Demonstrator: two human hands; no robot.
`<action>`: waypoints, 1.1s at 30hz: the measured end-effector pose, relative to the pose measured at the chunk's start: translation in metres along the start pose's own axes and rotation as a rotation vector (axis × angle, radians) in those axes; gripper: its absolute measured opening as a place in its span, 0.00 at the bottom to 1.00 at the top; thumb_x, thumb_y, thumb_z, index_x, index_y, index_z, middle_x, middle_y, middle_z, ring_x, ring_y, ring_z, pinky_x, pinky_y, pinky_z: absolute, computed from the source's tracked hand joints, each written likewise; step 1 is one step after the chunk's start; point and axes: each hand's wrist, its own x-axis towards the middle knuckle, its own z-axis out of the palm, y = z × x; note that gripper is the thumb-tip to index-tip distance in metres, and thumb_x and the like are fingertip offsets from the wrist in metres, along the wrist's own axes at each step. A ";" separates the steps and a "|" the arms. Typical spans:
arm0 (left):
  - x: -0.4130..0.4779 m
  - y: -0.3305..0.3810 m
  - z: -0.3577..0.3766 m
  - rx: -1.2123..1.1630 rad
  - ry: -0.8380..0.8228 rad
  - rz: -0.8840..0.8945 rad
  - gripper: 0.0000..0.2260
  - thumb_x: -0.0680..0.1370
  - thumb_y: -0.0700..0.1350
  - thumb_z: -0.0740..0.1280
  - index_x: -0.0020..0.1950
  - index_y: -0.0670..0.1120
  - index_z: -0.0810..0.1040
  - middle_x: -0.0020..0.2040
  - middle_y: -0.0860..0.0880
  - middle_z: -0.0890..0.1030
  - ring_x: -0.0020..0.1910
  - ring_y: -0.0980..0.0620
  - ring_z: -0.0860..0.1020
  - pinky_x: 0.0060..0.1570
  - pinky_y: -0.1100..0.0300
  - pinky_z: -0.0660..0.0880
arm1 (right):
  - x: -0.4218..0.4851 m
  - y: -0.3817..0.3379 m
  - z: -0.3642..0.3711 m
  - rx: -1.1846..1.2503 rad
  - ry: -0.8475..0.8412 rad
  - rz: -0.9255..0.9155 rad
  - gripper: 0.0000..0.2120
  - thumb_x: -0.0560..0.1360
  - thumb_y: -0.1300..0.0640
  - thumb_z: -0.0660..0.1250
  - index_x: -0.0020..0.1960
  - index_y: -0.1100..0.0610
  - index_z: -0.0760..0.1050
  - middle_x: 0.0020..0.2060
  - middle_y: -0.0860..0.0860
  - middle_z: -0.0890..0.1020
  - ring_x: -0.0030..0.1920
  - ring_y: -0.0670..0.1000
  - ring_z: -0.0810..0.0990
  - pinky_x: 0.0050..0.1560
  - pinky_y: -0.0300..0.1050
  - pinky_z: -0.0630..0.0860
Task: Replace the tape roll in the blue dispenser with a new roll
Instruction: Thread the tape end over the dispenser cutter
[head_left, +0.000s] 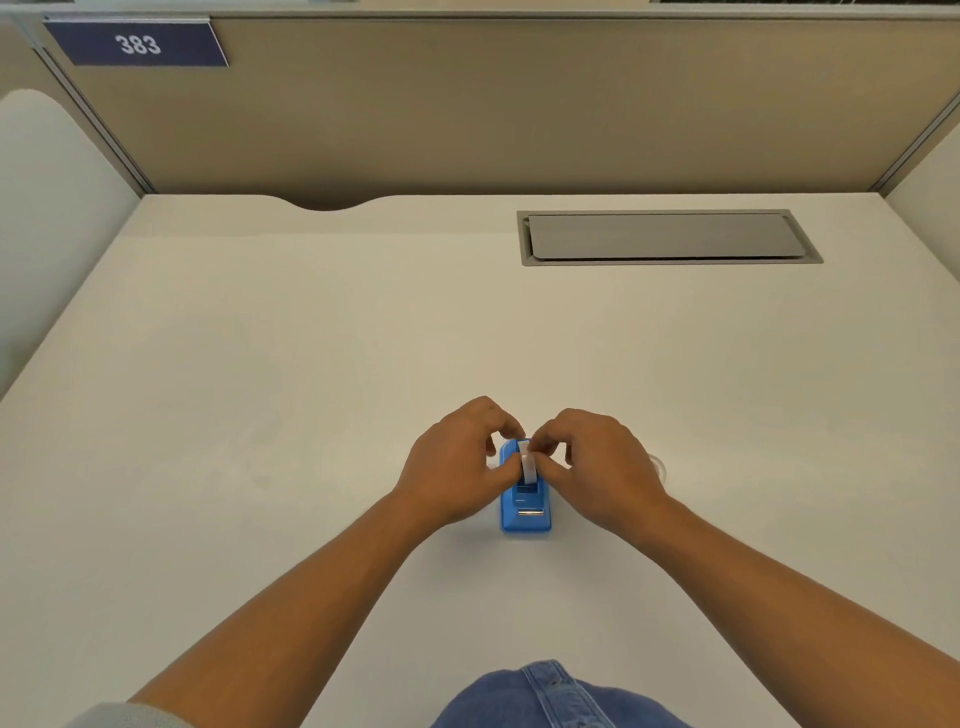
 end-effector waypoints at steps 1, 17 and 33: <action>-0.001 -0.004 -0.001 -0.002 -0.034 0.001 0.17 0.70 0.53 0.70 0.58 0.57 0.74 0.56 0.59 0.77 0.49 0.58 0.78 0.42 0.63 0.73 | -0.001 0.000 0.000 -0.005 -0.002 -0.002 0.03 0.73 0.50 0.68 0.44 0.46 0.80 0.40 0.43 0.81 0.34 0.42 0.72 0.36 0.39 0.70; -0.016 -0.018 0.024 0.211 -0.214 0.010 0.48 0.65 0.58 0.75 0.77 0.54 0.51 0.74 0.55 0.67 0.64 0.50 0.73 0.61 0.57 0.70 | -0.024 -0.003 0.003 -0.019 -0.051 -0.024 0.03 0.72 0.53 0.67 0.43 0.47 0.80 0.39 0.44 0.80 0.36 0.43 0.72 0.37 0.40 0.72; -0.016 -0.019 0.027 0.215 -0.196 -0.013 0.48 0.64 0.60 0.75 0.76 0.54 0.52 0.74 0.54 0.66 0.65 0.49 0.73 0.63 0.54 0.70 | -0.054 -0.010 0.004 -0.146 -0.046 -0.190 0.03 0.73 0.52 0.68 0.44 0.49 0.81 0.39 0.45 0.80 0.39 0.47 0.76 0.35 0.39 0.71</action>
